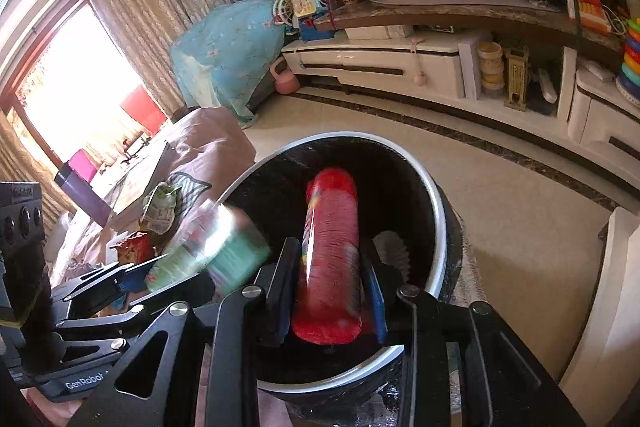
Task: Collect trash
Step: 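Open both grippers to drop the carton and chip tube into the bin, then grasp the yellow snack wrapper with the left gripper while the right grasps the red chip bag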
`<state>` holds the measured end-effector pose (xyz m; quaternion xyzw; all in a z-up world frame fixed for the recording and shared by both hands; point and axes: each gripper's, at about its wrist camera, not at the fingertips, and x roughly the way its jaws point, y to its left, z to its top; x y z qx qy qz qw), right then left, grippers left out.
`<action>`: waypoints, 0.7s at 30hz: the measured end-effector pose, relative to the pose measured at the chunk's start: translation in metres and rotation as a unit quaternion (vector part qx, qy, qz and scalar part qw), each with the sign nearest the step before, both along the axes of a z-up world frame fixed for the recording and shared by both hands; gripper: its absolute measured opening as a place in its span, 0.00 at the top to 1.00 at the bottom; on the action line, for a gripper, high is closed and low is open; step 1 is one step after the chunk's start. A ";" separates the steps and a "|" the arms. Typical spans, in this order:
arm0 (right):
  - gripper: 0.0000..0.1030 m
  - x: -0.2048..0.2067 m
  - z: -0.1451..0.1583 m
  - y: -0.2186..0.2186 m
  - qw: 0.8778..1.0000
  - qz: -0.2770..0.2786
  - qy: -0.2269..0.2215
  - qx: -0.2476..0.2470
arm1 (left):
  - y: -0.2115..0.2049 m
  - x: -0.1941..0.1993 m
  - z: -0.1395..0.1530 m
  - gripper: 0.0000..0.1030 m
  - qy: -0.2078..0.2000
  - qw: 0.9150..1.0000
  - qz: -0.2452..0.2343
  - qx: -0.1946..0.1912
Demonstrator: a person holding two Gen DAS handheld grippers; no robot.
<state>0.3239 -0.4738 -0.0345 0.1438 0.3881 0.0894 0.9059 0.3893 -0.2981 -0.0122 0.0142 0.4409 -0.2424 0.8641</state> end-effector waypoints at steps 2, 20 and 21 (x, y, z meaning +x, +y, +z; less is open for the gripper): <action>0.65 -0.001 0.000 -0.001 1.000 -0.001 -0.001 0.003 | 0.002 -0.001 0.001 0.37 0.000 1.000 0.008 -0.003; 0.15 -0.066 0.020 0.056 0.996 0.035 -0.067 0.037 | 0.112 -0.101 -0.005 0.35 -0.007 0.996 0.085 -0.039; 0.15 -0.071 0.018 0.066 0.996 0.043 -0.067 0.035 | 0.121 -0.109 -0.005 0.35 -0.010 0.995 0.093 -0.036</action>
